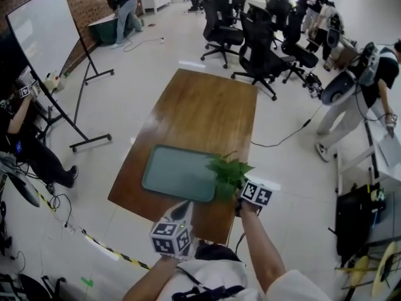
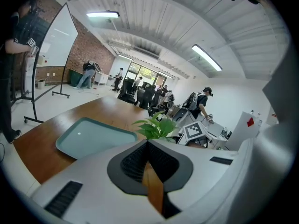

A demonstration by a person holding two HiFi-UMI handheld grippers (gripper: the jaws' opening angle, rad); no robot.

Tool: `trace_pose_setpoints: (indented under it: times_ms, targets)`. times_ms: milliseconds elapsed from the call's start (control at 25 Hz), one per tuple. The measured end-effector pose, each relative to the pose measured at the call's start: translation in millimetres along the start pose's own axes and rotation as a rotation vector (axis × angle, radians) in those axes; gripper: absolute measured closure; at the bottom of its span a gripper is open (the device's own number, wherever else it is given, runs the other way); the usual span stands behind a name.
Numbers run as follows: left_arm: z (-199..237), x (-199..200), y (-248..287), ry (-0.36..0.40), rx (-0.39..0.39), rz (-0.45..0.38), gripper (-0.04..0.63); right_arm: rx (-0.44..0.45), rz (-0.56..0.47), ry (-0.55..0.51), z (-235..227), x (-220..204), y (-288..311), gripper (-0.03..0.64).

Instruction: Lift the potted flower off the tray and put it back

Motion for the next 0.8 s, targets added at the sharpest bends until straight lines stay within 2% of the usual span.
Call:
trace_pose_setpoints:
  times_ms: [400, 800]
  targets:
    - [10, 9, -9, -0.025, 0.046, -0.031, 0.601, 0.104, -0.006, -0.038, 57, 26, 17, 0.561]
    - [60, 8, -47, -0.093, 0.182, -0.073, 0.601, 0.189, 0.112, -0.059, 123, -20, 74, 0.561]
Point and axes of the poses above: the fingertips, and each gripper's own axes: y forward along the fingers, z to its left, x out of its top, the point moved 1 cm from there along -y, backward along the fingers, and after that the axes turned 1 degree about -z, right-handed, at the moved point
